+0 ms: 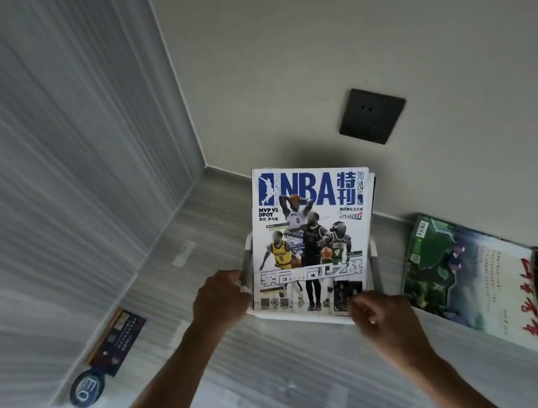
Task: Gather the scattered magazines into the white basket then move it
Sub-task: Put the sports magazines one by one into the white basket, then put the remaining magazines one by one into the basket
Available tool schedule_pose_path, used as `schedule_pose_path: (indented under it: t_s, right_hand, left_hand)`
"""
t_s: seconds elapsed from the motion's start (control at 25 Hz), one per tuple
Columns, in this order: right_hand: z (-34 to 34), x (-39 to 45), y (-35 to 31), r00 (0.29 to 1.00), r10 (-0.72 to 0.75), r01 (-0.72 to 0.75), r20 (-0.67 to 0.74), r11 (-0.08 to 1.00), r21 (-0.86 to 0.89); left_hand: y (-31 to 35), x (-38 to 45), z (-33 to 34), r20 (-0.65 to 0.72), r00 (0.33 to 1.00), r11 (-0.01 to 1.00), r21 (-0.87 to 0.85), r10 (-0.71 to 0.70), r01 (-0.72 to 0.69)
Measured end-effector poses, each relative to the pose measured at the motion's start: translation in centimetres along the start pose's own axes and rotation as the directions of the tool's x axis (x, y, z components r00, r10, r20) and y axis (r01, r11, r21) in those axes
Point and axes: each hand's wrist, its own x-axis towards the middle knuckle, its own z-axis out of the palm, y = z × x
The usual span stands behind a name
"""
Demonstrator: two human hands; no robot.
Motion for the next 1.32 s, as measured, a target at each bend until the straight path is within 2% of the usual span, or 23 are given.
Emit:
schedule_pose_path:
  t_s: [0.04,0.08,0.12,0.16,0.2,0.24,0.28,0.44,0.48,0.56,0.64,0.72,0.8,0.92,1.04,1.2,1.32]
  right_hand:
    - [-0.3,0.4,0.5,0.994,0.048,-0.041,-0.103,0.997,0.068]
    - [-0.6,1.5,0.9,0.974,0.116,-0.092,-0.196,0.987,0.13]
    - [-0.9,3.1,1.3,0.945,0.218,-0.166,-0.245,0.962,0.218]
    - [-1.1,5.2,1.4,0.909,0.361,-0.273,-0.206,0.893,0.358]
    - [-1.2,7.2,1.4,0.868,0.485,-0.376,-0.104,0.781,0.499]
    - [-1.2,8.9,1.4,0.837,0.547,-0.446,0.002,0.681,0.581]
    - [-1.0,10.3,1.4,0.836,0.544,-0.471,0.077,0.639,0.608]
    - [-0.6,11.6,2.7,0.886,0.404,-0.457,0.227,0.686,0.565]
    - [-0.6,11.1,3.1,0.898,0.37,-0.438,0.239,0.701,0.563]
    - [-1.4,8.6,4.0,0.906,0.38,-0.417,0.187,0.722,0.552]
    - [-2.6,5.0,5.5,0.891,0.454,-0.415,0.018,0.796,0.441]
    - [-3.7,1.3,8.6,0.874,0.477,-0.463,-0.091,0.875,0.142]
    - [-4.6,-0.8,11.5,0.877,0.479,-0.478,-0.025,0.868,-0.132]
    - [-3.8,-1.9,13.9,0.89,0.441,-0.375,0.115,0.852,-0.365]
    - [-2.9,-2.2,15.6,0.938,0.347,-0.317,-0.003,0.852,-0.417]
    - [-2.8,-2.5,16.9,0.968,0.204,-0.247,-0.146,0.871,-0.425]
    - [-3.1,-2.9,16.2,0.964,0.169,-0.24,-0.207,0.889,-0.39]
  left_hand:
    - [0.6,0.0,-0.2,-0.003,0.999,0.998,0.05,0.037,-0.036]
    - [1.6,0.4,-0.5,-0.026,0.996,0.996,-0.015,0.087,-0.088]
    - [3.2,1.0,-0.8,-0.039,0.992,0.974,-0.189,0.123,-0.128]
    - [4.8,1.7,-1.2,-0.056,0.99,0.909,-0.394,0.127,-0.139]
    - [6.5,2.8,-1.4,-0.072,0.994,0.827,-0.551,0.087,-0.112]
    - [7.9,3.6,-1.5,-0.072,0.997,0.754,-0.653,0.033,-0.072]
    - [9.0,4.3,-1.5,-0.061,0.998,0.735,-0.676,0.02,-0.056]
    - [9.7,5.6,-0.4,0.014,0.991,0.782,-0.615,0.133,-0.096]
    - [9.1,5.7,-0.2,-0.017,0.992,0.781,-0.614,0.124,-0.108]
    - [8.3,4.9,0.7,-0.178,0.983,0.779,-0.61,0.044,-0.145]
    - [8.2,2.4,2.6,-0.349,0.937,0.814,-0.534,0.035,-0.229]
    - [8.7,-2.2,6.2,-0.436,0.887,0.82,-0.445,0.153,-0.36]
    - [9.4,-6.3,9.3,-0.417,0.871,0.795,-0.42,0.26,-0.439]
    - [9.5,-9.3,12.6,-0.335,0.839,0.798,-0.295,0.429,-0.525]
    - [9.3,-10.8,14.2,-0.285,0.753,0.762,-0.105,0.593,-0.64]
    - [9.5,-11.3,15.4,-0.278,0.804,0.812,-0.117,0.526,-0.572]
    - [9.6,-12.0,16.2,-0.256,0.779,0.79,-0.082,0.572,-0.607]
